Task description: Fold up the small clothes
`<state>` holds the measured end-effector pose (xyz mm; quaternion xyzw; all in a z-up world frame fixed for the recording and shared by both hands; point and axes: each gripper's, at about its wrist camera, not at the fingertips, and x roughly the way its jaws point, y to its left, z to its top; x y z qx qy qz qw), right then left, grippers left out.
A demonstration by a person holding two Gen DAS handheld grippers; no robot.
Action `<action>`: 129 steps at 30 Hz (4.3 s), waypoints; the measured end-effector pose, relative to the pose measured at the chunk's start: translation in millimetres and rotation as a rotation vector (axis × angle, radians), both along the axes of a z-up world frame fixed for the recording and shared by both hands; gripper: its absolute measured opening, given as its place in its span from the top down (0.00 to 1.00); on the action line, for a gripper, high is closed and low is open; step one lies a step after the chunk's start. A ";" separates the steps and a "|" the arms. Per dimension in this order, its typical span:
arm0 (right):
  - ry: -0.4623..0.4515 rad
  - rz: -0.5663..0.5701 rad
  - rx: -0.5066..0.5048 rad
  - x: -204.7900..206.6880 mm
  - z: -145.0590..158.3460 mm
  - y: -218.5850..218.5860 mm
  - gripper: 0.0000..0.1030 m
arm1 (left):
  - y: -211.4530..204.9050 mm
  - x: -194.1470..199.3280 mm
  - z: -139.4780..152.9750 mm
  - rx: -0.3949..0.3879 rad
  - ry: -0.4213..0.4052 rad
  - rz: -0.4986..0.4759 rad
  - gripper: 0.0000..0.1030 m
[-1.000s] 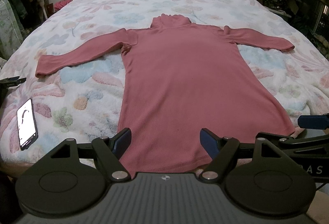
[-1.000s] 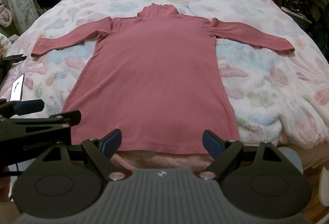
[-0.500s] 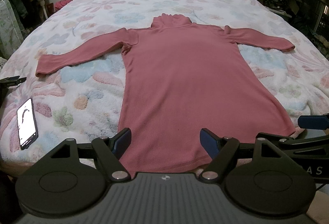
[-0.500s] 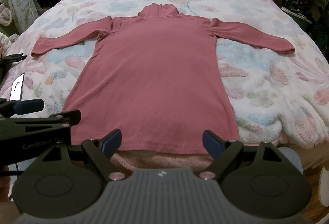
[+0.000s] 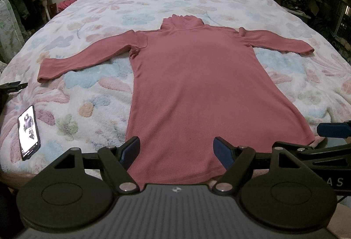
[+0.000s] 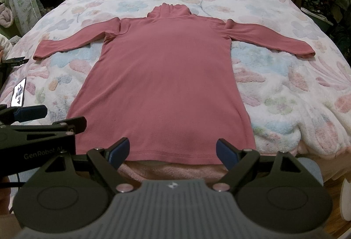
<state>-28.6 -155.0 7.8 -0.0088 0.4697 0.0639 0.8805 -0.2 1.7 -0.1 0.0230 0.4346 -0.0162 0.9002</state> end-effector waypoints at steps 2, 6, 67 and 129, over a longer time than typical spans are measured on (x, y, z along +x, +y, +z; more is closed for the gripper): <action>0.000 0.000 0.000 0.0 0.5 0.2 0.20 | 1.9 -0.2 -1.4 -0.001 0.000 0.001 0.14; 0.001 0.002 0.002 0.0 0.0 0.1 0.20 | 1.7 0.1 -1.3 -0.001 0.001 0.001 0.14; -0.112 -0.124 0.066 233.9 -24.7 -45.9 0.20 | 411.4 256.5 -55.6 -0.360 -0.103 0.266 0.21; -0.072 -0.123 0.293 361.4 -67.3 -171.5 0.65 | -7.8 405.0 -35.5 -0.513 0.122 -0.230 0.52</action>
